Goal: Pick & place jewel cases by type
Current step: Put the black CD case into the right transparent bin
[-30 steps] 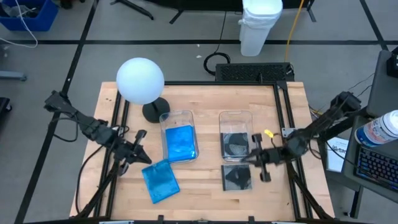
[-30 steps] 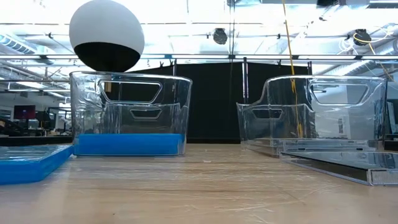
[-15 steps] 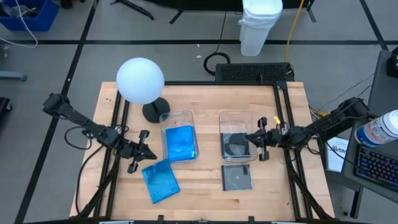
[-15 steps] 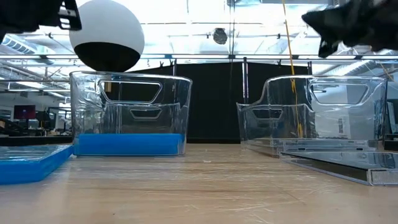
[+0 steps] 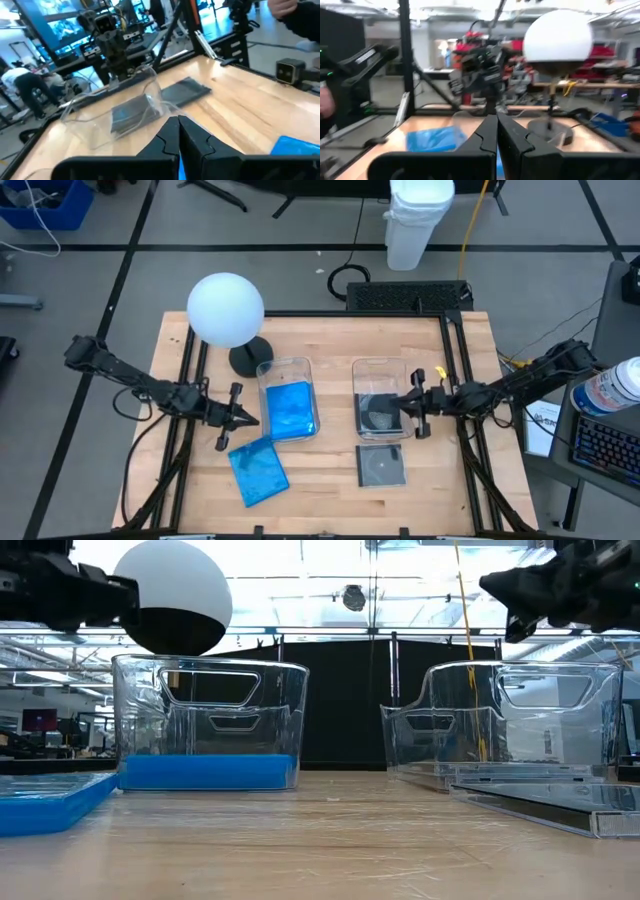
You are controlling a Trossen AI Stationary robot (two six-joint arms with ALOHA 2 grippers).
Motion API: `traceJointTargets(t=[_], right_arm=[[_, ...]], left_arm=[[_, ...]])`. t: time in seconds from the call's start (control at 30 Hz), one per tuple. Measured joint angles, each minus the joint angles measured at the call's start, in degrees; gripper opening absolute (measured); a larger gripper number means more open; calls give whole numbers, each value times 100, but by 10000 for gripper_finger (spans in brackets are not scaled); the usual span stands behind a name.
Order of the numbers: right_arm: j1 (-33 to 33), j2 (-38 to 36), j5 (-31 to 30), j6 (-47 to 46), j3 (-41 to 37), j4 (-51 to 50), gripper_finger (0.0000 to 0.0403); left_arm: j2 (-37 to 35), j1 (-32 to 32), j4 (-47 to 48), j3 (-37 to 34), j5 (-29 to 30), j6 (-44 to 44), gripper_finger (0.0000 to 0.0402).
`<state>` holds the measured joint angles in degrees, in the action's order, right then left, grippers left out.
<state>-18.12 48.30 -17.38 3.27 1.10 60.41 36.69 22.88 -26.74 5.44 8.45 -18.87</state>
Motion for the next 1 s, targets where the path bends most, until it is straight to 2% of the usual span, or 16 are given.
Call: traceJointTargets(t=[0.17, 0.37, 0.5, 0.63, 0.77, 0.83, 1.0], right_arm=[[-8, -1, 122, -4, -4, -159, 0], [-8, -3, 116, 311, -6, -240, 0], [-8, -3, 113, 405, -9, -243, 0], [-8, -3, 111, 407, -9, -307, 0], [-8, -2, 108, 387, -11, -417, 0], [-8, 1, 105, 369, -11, -314, 0], [-8, -3, 102, 394, -11, -18, 0]], left_arm=[[186, -3, -510, -203, -262, 37, 10], [236, -10, -547, -219, 339, 361, 10], [236, -50, -548, -219, 398, 369, 18], [236, -215, -661, -219, 413, 535, 8], [286, -331, -357, -218, 450, 1260, 5], [413, -307, -189, -219, 730, 1569, 8], [928, -134, -208, -219, 1888, 2089, 4]])
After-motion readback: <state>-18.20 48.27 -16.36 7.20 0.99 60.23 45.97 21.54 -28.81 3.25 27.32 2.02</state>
